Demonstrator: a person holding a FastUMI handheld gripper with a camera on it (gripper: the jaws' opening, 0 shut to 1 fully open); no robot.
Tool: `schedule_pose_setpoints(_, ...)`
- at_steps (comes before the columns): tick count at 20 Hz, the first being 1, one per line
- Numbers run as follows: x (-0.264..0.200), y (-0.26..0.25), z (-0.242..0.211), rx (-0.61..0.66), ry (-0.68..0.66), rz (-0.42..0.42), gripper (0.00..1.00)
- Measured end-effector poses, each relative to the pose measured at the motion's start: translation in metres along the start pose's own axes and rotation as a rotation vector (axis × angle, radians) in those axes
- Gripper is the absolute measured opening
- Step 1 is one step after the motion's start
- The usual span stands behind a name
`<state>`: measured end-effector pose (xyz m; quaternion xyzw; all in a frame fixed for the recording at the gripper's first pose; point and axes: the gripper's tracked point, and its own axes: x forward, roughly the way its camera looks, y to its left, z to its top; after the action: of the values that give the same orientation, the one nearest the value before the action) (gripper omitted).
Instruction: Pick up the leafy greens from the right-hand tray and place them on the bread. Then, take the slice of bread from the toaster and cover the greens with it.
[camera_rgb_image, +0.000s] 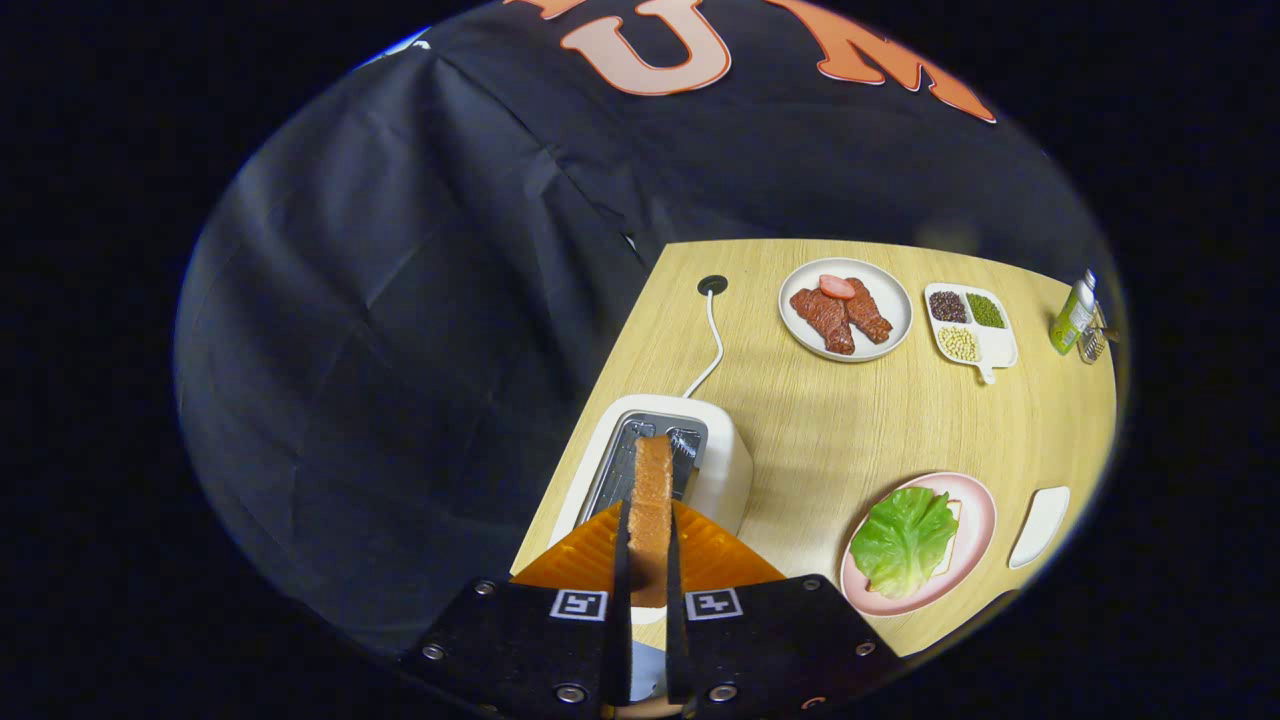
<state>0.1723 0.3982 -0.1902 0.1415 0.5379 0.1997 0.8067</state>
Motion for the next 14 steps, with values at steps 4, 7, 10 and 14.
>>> schedule_pose_setpoints(4,-0.030,-0.019,-0.002,0.010,-0.053,0.030,0.14)
schedule_pose_setpoints(7,-0.049,-0.039,-0.002,0.032,-0.095,0.052,0.14)
schedule_pose_setpoints(10,-0.058,-0.073,-0.012,0.076,-0.098,0.056,0.14)
schedule_pose_setpoints(14,-0.065,-0.108,-0.020,0.120,-0.113,0.058,0.14)
